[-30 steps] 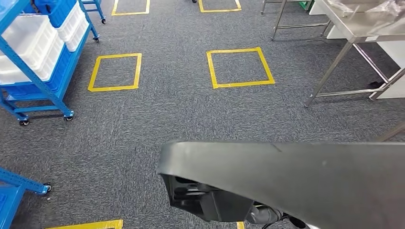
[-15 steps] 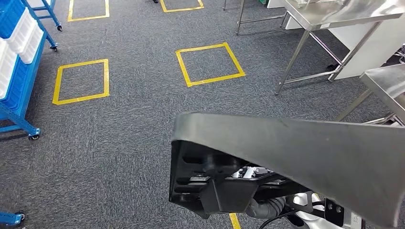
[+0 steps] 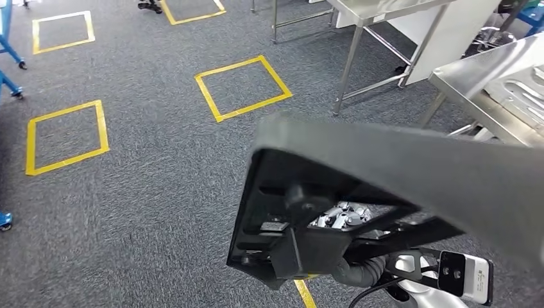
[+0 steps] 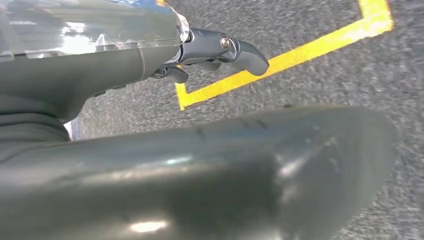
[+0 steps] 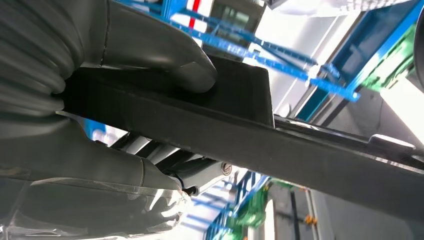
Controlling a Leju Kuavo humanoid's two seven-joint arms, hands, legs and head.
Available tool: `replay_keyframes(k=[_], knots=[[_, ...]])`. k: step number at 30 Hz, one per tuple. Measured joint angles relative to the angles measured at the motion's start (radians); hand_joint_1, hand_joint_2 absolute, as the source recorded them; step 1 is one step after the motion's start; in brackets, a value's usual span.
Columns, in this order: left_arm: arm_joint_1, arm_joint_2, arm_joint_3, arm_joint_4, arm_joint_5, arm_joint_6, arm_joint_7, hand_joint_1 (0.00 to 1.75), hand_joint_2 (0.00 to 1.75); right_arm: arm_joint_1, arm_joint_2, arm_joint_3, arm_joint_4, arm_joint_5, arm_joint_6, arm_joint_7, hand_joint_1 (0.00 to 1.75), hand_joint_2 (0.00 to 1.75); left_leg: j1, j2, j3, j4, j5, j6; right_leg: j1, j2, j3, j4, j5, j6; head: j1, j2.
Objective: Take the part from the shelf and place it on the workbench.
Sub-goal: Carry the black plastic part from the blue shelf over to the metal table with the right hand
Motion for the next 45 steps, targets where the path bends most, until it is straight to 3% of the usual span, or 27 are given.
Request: replay_keyframes(k=[1,3,5,7,9,11,13,14,16,18,20,22,24,26,28,29,30,31,33,35,37,38,40,41,43,44,45], knots=[[0.000,0.001,0.003,0.000,0.002,-0.001,0.000,0.00,0.00,-0.001,0.000,0.002,0.001,-0.004,-0.005,0.000,1.59,1.75,0.004,-0.014,0.026,-0.064,0.042,-0.002,-0.002,0.013,0.000,0.004,-0.002,0.004,0.000,0.000],[0.001,0.002,0.009,0.000,0.006,-0.001,0.000,0.00,0.00,-0.007,0.000,0.007,0.001,-0.012,-0.012,0.000,1.59,1.75,0.013,-0.069,0.073,-0.181,0.093,-0.004,-0.004,0.038,-0.008,0.019,-0.008,0.014,0.000,0.000],[0.003,0.004,0.012,0.001,0.008,-0.001,0.001,0.00,0.00,-0.015,0.000,0.013,0.002,-0.017,-0.017,0.000,1.59,1.75,0.014,-0.098,0.085,-0.217,0.097,0.003,-0.008,0.062,-0.021,0.028,-0.007,0.027,0.000,0.000],[0.003,0.006,0.013,0.001,0.009,0.000,0.001,0.00,0.00,-0.018,0.000,0.016,0.002,-0.019,-0.020,0.000,1.59,1.75,0.012,-0.075,0.087,-0.224,0.102,0.017,-0.012,0.077,-0.030,0.028,-0.003,0.039,0.000,0.000],[0.001,0.008,0.013,0.001,0.009,0.000,0.001,0.00,0.00,-0.021,0.001,0.018,0.002,-0.020,-0.021,0.000,1.59,1.75,0.013,-0.050,0.092,-0.236,0.108,0.032,-0.010,0.036,-0.047,0.061,-0.025,0.048,0.000,0.000],[0.001,0.008,0.015,0.002,0.009,0.000,0.001,0.00,0.00,-0.026,0.002,0.019,0.003,-0.021,-0.022,0.000,1.59,1.75,0.010,-0.024,0.095,-0.243,0.110,0.040,-0.009,-0.022,-0.099,0.168,-0.081,0.055,0.000,0.000],[0.004,0.009,0.016,0.002,0.009,0.000,0.001,0.00,0.00,-0.027,0.003,0.021,0.005,-0.022,-0.022,0.000,1.59,1.75,0.008,0.004,0.095,-0.244,0.109,0.043,-0.014,-0.038,-0.156,0.284,-0.122,0.061,0.000,0.000],[0.005,0.010,0.016,0.002,0.009,0.000,0.001,0.00,0.00,-0.027,0.003,0.021,0.007,-0.023,-0.022,0.000,1.59,1.75,0.007,0.018,0.095,-0.243,0.107,0.044,-0.015,-0.041,-0.164,0.302,-0.119,0.062,0.000,0.000],[0.004,0.011,0.017,0.002,0.009,0.000,0.001,0.00,0.00,-0.027,0.003,0.021,0.009,-0.023,-0.022,0.000,1.59,1.75,0.006,0.042,0.099,-0.243,0.104,0.041,-0.015,-0.053,-0.118,0.217,-0.065,0.059,0.000,0.000],[0.002,0.011,0.017,0.002,0.009,0.000,0.001,0.00,0.00,-0.030,0.003,0.022,0.009,-0.023,-0.022,0.000,1.59,1.75,0.003,0.061,0.104,-0.243,0.099,0.035,-0.005,-0.095,-0.043,0.078,-0.015,0.047,0.000,0.000],[0.001,0.011,0.017,0.003,0.009,0.000,0.001,0.00,0.00,-0.033,0.003,0.022,0.009,-0.023,-0.025,0.001,1.59,1.75,-0.001,0.079,0.109,-0.243,0.094,0.026,0.006,-0.119,-0.012,0.015,-0.005,0.036,0.000,0.000],[-0.001,0.011,0.017,0.004,0.009,-0.002,-0.001,0.00,0.00,-0.033,0.003,0.023,0.008,-0.024,-0.033,0.002,1.59,1.75,-0.002,0.099,0.114,-0.244,0.089,0.016,0.005,-0.097,-0.012,0.007,-0.003,0.028,0.000,0.000],[-0.004,0.011,0.017,0.004,0.008,-0.005,-0.004,0.00,0.00,-0.033,0.003,0.023,0.008,-0.023,-0.045,0.003,1.59,1.75,0.000,0.075,0.109,-0.217,0.066,0.007,-0.001,-0.076,-0.003,-0.005,0.003,0.018,0.000,0.000],[-0.002,0.011,0.017,0.005,0.007,-0.009,-0.006,0.00,0.00,-0.028,0.002,0.024,0.007,-0.018,-0.055,0.002,1.59,1.75,0.003,0.026,0.063,-0.112,0.010,0.001,-0.004,-0.056,0.003,-0.011,0.005,0.010,0.000,0.000],[0.004,0.011,0.017,0.005,0.008,-0.009,-0.006,0.00,0.00,-0.014,0.001,0.024,0.007,-0.008,-0.057,0.001,1.59,1.75,0.004,0.006,-0.004,0.014,-0.035,-0.002,-0.003,-0.032,0.003,-0.008,0.004,0.007,0.000,0.000],[0.007,0.011,0.017,0.006,0.008,-0.009,-0.006,0.00,0.00,-0.007,0.001,0.024,0.007,-0.002,-0.054,0.001,1.59,1.75,0.005,0.004,-0.021,0.039,-0.033,-0.004,-0.004,-0.019,0.003,-0.006,0.003,0.007,0.000,0.000],[0.009,0.011,0.017,0.006,0.009,-0.008,-0.005,0.00,0.00,0.000,0.001,0.024,0.007,0.005,-0.048,0.001,1.59,1.75,0.005,0.002,-0.021,0.025,-0.010,-0.004,-0.004,-0.005,0.003,-0.003,0.001,0.008,0.000,0.000],[0.009,0.011,0.017,0.006,0.009,-0.006,-0.004,0.00,0.00,0.005,0.001,0.024,0.007,0.011,-0.041,0.001,1.59,1.75,0.007,-0.003,-0.002,-0.026,0.028,-0.004,-0.005,0.009,0.003,0.000,-0.001,0.011,0.000,0.000],[0.008,0.010,0.018,0.006,0.008,-0.001,0.001,0.00,0.00,0.010,0.001,0.024,0.007,0.023,-0.031,0.001,1.59,1.75,0.012,-0.043,0.051,-0.158,0.090,-0.002,-0.006,0.034,-0.001,0.013,-0.007,0.019,0.000,0.000],[0.007,0.009,0.019,0.006,0.008,0.006,0.008,0.00,0.00,0.013,0.001,0.024,0.007,0.029,-0.028,0.001,1.59,1.75,0.014,-0.071,0.076,-0.217,0.105,0.006,-0.007,0.055,-0.010,0.022,-0.010,0.030,0.000,0.000],[0.003,0.005,0.022,0.006,0.009,0.012,0.014,0.00,0.00,0.017,0.001,0.024,0.007,0.029,-0.028,0.001,1.59,1.75,0.011,-0.057,0.078,-0.221,0.107,0.020,-0.010,0.074,-0.017,0.021,-0.007,0.042,0.000,0.000],[-0.001,0.003,0.024,0.006,0.009,0.014,0.017,0.00,0.00,0.018,0.002,0.024,0.007,0.028,-0.028,0.001,1.59,1.75,0.011,-0.047,0.079,-0.224,0.109,0.027,-0.011,0.069,-0.020,0.025,-0.009,0.047,0.000,0.000],[-0.005,-0.002,0.030,0.006,0.010,0.015,0.018,0.00,0.00,0.016,0.004,0.023,0.006,0.026,-0.028,0.002,1.59,1.75,0.013,-0.025,0.081,-0.233,0.114,0.041,-0.011,0.025,-0.044,0.075,-0.042,0.055,0.000,0.000],[-0.006,-0.002,0.033,0.006,0.011,0.015,0.019,0.00,0.00,0.015,0.005,0.023,0.006,0.024,-0.028,0.003,1.59,1.75,0.011,-0.014,0.082,-0.234,0.114,0.044,-0.010,-0.006,-0.070,0.131,-0.071,0.059,0.000,0.000],[-0.004,-0.003,0.035,0.006,0.012,0.015,0.019,0.00,0.00,0.015,0.006,0.023,0.006,0.022,-0.028,0.007,1.59,1.75,0.009,0.010,0.082,-0.235,0.112,0.048,-0.013,-0.035,-0.131,0.256,-0.122,0.064,0.000,0.000],[-0.004,-0.003,0.035,0.006,0.012,0.015,0.019,0.00,0.00,0.016,0.006,0.023,0.006,0.021,-0.028,0.009,1.59,1.75,0.008,0.023,0.082,-0.234,0.111,0.048,-0.015,-0.040,-0.148,0.290,-0.127,0.066,0.000,0.000],[-0.004,-0.004,0.036,0.006,0.012,0.015,0.019,0.00,0.00,0.016,0.006,0.023,0.006,0.020,-0.028,0.011,1.59,1.75,0.007,0.034,0.084,-0.234,0.110,0.048,-0.016,-0.043,-0.146,0.286,-0.113,0.065,0.000,0.000]])
